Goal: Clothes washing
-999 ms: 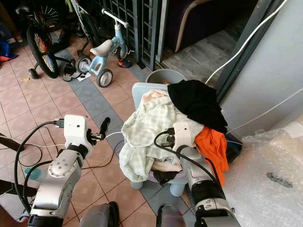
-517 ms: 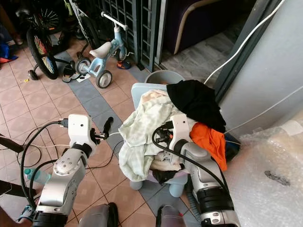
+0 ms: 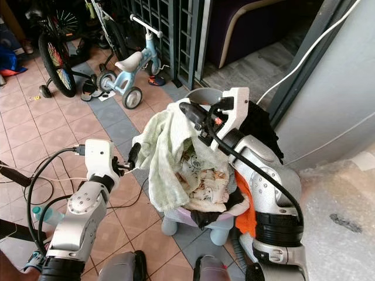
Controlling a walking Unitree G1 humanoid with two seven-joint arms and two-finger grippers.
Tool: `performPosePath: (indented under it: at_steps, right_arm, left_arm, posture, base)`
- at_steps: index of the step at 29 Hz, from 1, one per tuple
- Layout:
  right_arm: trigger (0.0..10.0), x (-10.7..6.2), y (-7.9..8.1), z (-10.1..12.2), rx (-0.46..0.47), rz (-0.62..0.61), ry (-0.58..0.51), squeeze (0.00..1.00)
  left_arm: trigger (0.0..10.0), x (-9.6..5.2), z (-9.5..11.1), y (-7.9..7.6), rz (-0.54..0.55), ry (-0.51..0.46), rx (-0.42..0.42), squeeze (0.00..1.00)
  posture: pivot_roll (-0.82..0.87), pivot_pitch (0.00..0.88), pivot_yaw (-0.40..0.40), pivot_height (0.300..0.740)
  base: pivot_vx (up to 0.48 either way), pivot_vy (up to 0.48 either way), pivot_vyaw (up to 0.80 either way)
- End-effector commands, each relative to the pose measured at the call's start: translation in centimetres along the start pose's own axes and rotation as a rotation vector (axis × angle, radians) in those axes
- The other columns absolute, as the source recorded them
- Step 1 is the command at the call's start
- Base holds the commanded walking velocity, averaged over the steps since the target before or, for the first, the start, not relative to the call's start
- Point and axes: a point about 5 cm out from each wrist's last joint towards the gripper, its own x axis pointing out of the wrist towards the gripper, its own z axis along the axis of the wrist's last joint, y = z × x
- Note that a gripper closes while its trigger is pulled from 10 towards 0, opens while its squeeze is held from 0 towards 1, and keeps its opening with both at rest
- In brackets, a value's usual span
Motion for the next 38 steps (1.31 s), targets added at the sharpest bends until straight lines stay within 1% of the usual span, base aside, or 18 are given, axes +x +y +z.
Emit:
performPosePath:
  at_steps: [1, 5, 6, 9, 12, 13, 15, 17, 19, 23, 26, 27, 28, 30, 31, 33, 36, 38]
  right_arm:
    - [0.0, -0.3, -0.3, 1.9, -0.103, -0.105, -0.104, 0.00]
    - [0.0, -1.6, -2.0, 1.5, -0.235, -0.307, -0.131, 0.00]
    - [0.0, -1.6, -2.0, 1.5, -0.235, -0.307, -0.131, 0.00]
    - [0.0, -2.8, -2.7, 0.4, -0.327, -0.406, -0.118, 0.00]
    - [0.0, -3.2, -2.9, -0.4, -0.383, -0.435, -0.086, 0.00]
    - [0.0, -4.0, -3.8, -0.7, -0.424, -0.513, -0.075, 0.00]
    - [0.0, -4.4, -4.4, -0.7, -0.444, -0.557, -0.071, 0.00]
    - [0.0, -5.0, -5.5, -1.3, -0.425, -0.604, -0.039, 0.00]
    - [0.0, -5.1, -5.8, -1.6, -0.418, -0.610, -0.026, 0.00]
    - [0.0, -5.4, -5.7, -4.5, -0.431, -0.588, 0.116, 0.00]
    - [0.0, -5.8, -5.9, -5.4, -0.450, -0.596, 0.175, 0.00]
    - [0.0, -6.7, -6.2, -7.1, -0.468, -0.620, 0.273, 0.00]
    - [0.0, -6.7, -6.2, -7.1, -0.468, -0.620, 0.273, 0.00]
    - [0.0, -8.4, -6.7, -9.7, -0.477, -0.656, 0.433, 0.00]
    - [0.0, -8.4, -6.7, -9.7, -0.477, -0.656, 0.433, 0.00]
    - [0.0, -10.0, -7.5, -11.0, -0.537, -0.695, 0.546, 0.00]
    - [0.0, -12.6, -10.0, -9.8, -0.607, -0.886, 0.596, 0.00]
    - [0.0, -13.1, -10.5, -9.5, -0.603, -0.932, 0.595, 0.00]
  left_arm:
    - [10.0, 0.1, -0.1, 0.1, 0.014, 0.007, 0.021, 0.00]
    - [10.0, 0.2, -0.2, 0.0, 0.008, 0.015, 0.037, 0.00]
    - [10.0, 0.2, -0.2, 0.0, 0.008, 0.015, 0.037, 0.00]
    - [10.0, 0.3, 0.0, -0.4, -0.014, 0.004, 0.052, 0.00]
    - [10.0, 0.3, -0.1, -0.4, -0.020, 0.008, 0.054, 0.00]
    - [10.0, 0.4, 0.0, -0.4, -0.017, 0.005, 0.054, 0.00]
    - [10.0, 0.4, 0.0, -0.4, -0.015, 0.004, 0.054, 0.00]
    - [10.0, 0.3, -0.1, -0.4, -0.015, 0.007, 0.054, 0.00]
    - [10.0, 0.3, -0.1, -0.5, -0.016, 0.007, 0.054, 0.00]
    - [10.0, 0.3, -0.1, -0.5, -0.012, 0.006, 0.056, 0.00]
    - [10.0, 0.3, -0.1, -0.4, -0.010, 0.007, 0.056, 0.00]
    - [10.0, 0.2, -0.1, -0.4, -0.008, 0.007, 0.055, 0.00]
    - [10.0, 0.2, -0.1, -0.4, -0.008, 0.007, 0.055, 0.00]
    - [10.0, 0.2, -0.2, -0.4, -0.004, 0.012, 0.050, 0.00]
    - [10.0, 0.2, -0.2, -0.4, -0.004, 0.012, 0.050, 0.00]
    - [10.0, 0.1, -0.2, -0.4, -0.004, 0.015, 0.047, 0.00]
    - [10.0, 0.0, -0.2, -0.4, -0.003, 0.017, 0.047, 0.00]
    - [10.0, 0.0, -0.2, -0.4, -0.003, 0.017, 0.047, 0.00]
  posture:
    - [-0.02, 0.074, -0.022, 0.740]
    - [-0.02, 0.076, -0.020, 0.740]
    - [-0.02, 0.076, -0.020, 0.740]
    - [-0.03, 0.078, -0.012, 0.740]
    - [-0.03, 0.079, -0.011, 0.740]
    - [-0.03, 0.083, -0.010, 0.740]
    - [-0.03, 0.084, -0.010, 0.740]
    - [-0.03, 0.086, -0.010, 0.740]
    - [-0.03, 0.086, -0.010, 0.740]
    - [-0.02, 0.087, -0.012, 0.740]
    - [-0.02, 0.088, -0.012, 0.740]
    - [-0.02, 0.091, -0.014, 0.740]
    - [-0.02, 0.091, -0.014, 0.740]
    - [-0.02, 0.095, -0.015, 0.740]
    - [-0.02, 0.095, -0.015, 0.740]
    - [-0.02, 0.099, -0.016, 0.740]
    - [-0.02, 0.103, -0.015, 0.740]
    - [-0.02, 0.103, -0.015, 0.740]
  base:
    - [0.000, 0.000, 0.00]
    - [0.000, 0.000, 0.00]
    - [0.000, 0.000, 0.00]
    - [0.000, 0.000, 0.00]
    - [0.000, 0.000, 0.00]
    - [0.000, 0.000, 0.00]
    - [0.000, 0.000, 0.00]
    - [0.000, 0.000, 0.00]
    - [0.000, 0.000, 0.00]
    - [0.000, 0.000, 0.00]
    - [0.000, 0.000, 0.00]
    - [0.000, 0.000, 0.00]
    - [0.000, 0.000, 0.00]
    - [0.000, 0.000, 0.00]
    - [0.000, 0.000, 0.00]
    - [0.000, 0.000, 0.00]
    - [0.000, 0.000, 0.00]
    - [0.000, 0.000, 0.00]
